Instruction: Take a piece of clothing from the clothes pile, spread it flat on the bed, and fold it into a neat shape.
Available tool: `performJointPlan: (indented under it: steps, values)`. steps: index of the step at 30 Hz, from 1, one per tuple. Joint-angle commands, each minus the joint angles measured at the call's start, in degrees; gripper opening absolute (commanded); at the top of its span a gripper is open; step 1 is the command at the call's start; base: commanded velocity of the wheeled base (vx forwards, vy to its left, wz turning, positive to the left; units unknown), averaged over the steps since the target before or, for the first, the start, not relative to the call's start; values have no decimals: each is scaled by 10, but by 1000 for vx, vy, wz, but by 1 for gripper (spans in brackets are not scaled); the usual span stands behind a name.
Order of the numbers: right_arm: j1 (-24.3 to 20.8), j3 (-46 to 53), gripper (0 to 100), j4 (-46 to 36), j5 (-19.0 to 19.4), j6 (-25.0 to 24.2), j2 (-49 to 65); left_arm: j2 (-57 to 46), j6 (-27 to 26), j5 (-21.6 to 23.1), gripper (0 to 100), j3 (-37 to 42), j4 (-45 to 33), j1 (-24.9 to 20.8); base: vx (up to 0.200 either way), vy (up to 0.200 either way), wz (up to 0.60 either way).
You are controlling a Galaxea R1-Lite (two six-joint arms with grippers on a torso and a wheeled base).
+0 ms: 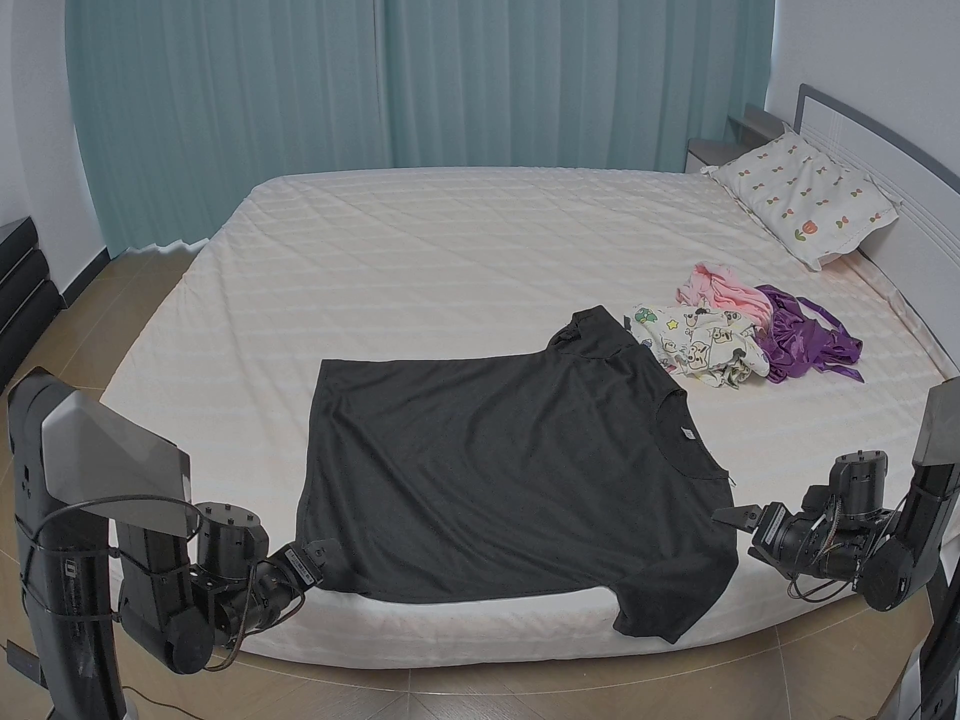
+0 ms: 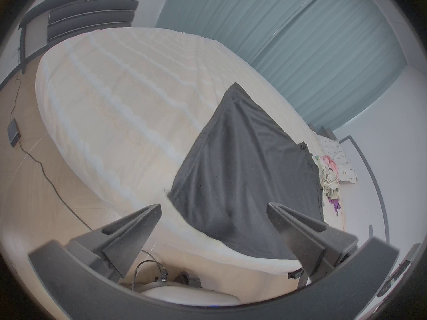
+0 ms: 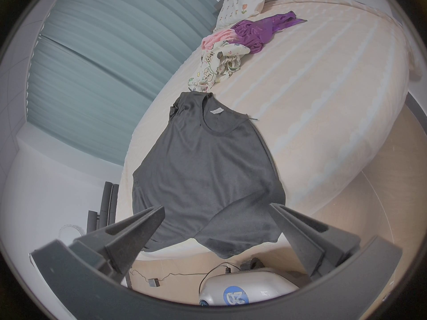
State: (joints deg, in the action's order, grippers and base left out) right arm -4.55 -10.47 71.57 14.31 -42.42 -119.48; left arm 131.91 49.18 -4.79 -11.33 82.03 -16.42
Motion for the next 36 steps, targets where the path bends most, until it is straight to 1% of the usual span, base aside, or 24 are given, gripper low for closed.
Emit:
performJointPlan:
  steps: [1,6,8,11,13,17,19,20,21,27,28,32,36]
  values:
    - [-6,21,100,30,0,-5,-35,38,0,-6,100,3,9,-15,0,0,0]
    - [-6,32,100,75,0,-18,-48,43,-1,-8,100,-3,9,-17,0,0,0]
    - [-7,34,100,82,-1,-18,-52,44,-4,-9,100,-5,9,-18,0,0,0]
    - [-8,35,100,84,-1,-19,-52,51,-22,-10,100,-9,9,-18,0,0,0]
    - [-9,36,100,84,-1,-19,-50,66,-44,-24,100,-25,9,-19,0,0,0]
    - [-10,36,100,84,0,-19,-50,83,-53,-53,100,-47,9,-22,0,0,0]
    - [-10,36,100,84,0,-19,-50,83,-53,-53,100,-47,9,-22,0,0,0]
    - [-10,36,100,84,0,-19,-49,91,-58,-64,100,-57,9,-22,0,0,0]
    - [-10,36,100,84,0,-19,-49,92,-58,-65,0,-59,9,-22,0,0,0]
    - [-10,36,100,85,0,-19,-49,92,-58,-67,0,-57,9,-23,0,0,0]
    - [-10,36,100,85,0,-19,-49,92,-58,-80,0,-52,9,-23,0,0,0]
    - [-10,36,100,84,0,-19,-49,90,-58,-102,0,-44,10,-23,0,0,0]
    - [-13,42,100,85,-1,-15,-51,84,-59,-106,0,-34,11,-23,0,0,0]
